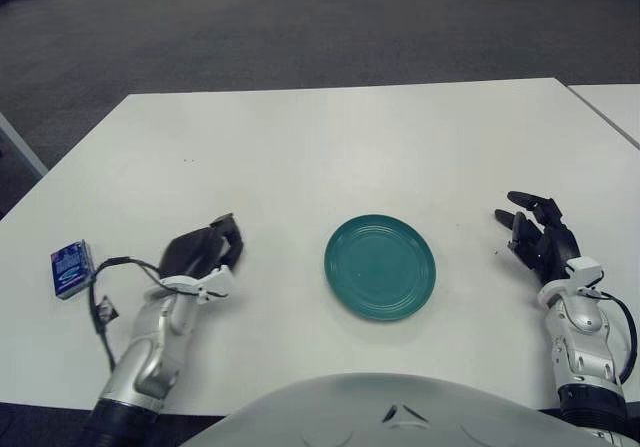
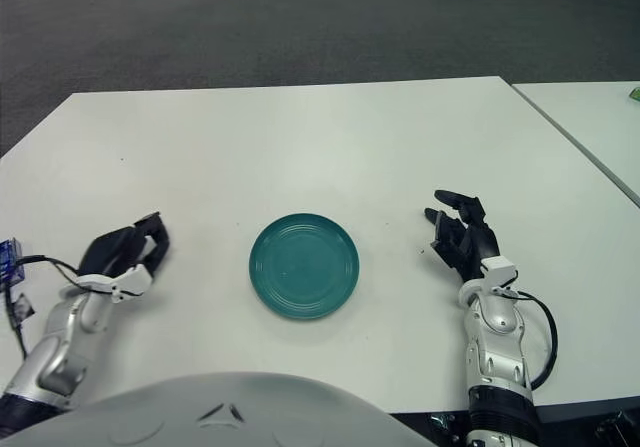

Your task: Put the gum into the plate.

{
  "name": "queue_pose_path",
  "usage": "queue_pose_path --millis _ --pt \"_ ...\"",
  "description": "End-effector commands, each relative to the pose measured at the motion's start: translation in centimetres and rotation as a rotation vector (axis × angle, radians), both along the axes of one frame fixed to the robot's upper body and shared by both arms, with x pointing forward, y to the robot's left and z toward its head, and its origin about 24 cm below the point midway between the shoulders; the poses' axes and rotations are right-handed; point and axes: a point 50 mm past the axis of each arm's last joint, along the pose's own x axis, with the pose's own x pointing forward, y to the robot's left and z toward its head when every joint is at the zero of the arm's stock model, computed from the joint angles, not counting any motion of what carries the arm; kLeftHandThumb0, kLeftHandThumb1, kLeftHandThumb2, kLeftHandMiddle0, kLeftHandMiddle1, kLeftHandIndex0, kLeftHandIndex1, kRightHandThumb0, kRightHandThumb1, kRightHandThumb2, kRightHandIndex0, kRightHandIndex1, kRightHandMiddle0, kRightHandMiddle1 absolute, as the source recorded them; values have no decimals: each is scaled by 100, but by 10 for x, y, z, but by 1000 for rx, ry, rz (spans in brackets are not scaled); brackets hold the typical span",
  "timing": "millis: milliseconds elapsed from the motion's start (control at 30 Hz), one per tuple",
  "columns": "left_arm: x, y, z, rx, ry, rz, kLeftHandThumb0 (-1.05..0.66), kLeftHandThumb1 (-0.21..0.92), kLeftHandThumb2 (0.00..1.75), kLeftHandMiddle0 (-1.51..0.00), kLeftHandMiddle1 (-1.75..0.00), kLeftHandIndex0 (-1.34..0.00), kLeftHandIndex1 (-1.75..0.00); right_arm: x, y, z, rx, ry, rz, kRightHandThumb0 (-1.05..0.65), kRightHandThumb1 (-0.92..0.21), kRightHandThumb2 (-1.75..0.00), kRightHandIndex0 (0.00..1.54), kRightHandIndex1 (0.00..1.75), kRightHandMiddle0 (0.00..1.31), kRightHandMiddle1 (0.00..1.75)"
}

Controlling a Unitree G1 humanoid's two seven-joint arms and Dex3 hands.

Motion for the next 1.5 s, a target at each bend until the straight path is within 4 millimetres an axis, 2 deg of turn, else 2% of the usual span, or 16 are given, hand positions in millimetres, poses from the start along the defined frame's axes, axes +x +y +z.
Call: queue_pose_path --millis 0,400,633,700,767,867,967,1033,1067,1167,1300,1467 --pt "-1 -4 2 -11 15 -39 -42 55 101 -92 -175 -44 -175 -9 1 -14 22 81 -9 -87 -92 -85 27 53 0 102" --pt "-1 9 13 37 -44 -33 -42 54 103 -94 -175 -44 -175 -11 3 -13 22 80 -8 -87 -92 -85 27 54 0 102" --pt "-7 27 24 68 -126 42 -41 57 99 -95 -175 -42 -175 -12 3 -13 22 80 -8 -87 -92 -85 27 54 0 102" --pt "-9 37 30 92 -170 92 -41 60 95 -92 -175 -40 -175 -12 3 -13 22 80 -8 -87 -92 -85 27 54 0 102" --pt "-11 46 36 109 -209 134 -40 65 89 -81 -175 -36 -175 -12 3 -13 22 80 -8 -87 -92 -85 27 54 0 102" --pt "-16 61 44 147 -257 185 -38 76 74 -61 -150 -30 -175 -13 3 -13 21 80 -8 -87 -92 -85 27 54 0 102" --pt "-23 75 47 224 -293 247 -37 86 59 -49 -133 -23 -175 -13 3 -13 21 80 -8 -87 -92 -85 27 54 0 102" --pt "-27 81 47 267 -306 283 -36 89 56 -44 -127 -22 -175 -14 3 -12 21 80 -8 -87 -92 -85 27 54 0 102" --pt "-29 84 47 288 -312 300 -51 90 60 -39 -122 -16 -165 -14 3 -12 21 79 -8 -87 -92 -85 27 54 0 102" --pt "-37 95 45 351 -326 357 -70 91 66 -33 -114 -9 -149 -14 2 -11 21 79 -8 -87 -92 -85 27 54 0 102" --pt "-43 108 43 408 -329 415 -78 92 65 -28 -97 -2 -126 -14 1 -11 20 79 -8 -87 -92 -85 27 54 0 102" --pt "-47 119 50 457 -334 458 -80 92 62 -26 -88 0 -112 -14 0 -10 20 80 -9 -87 -92 -85 27 54 0 102"
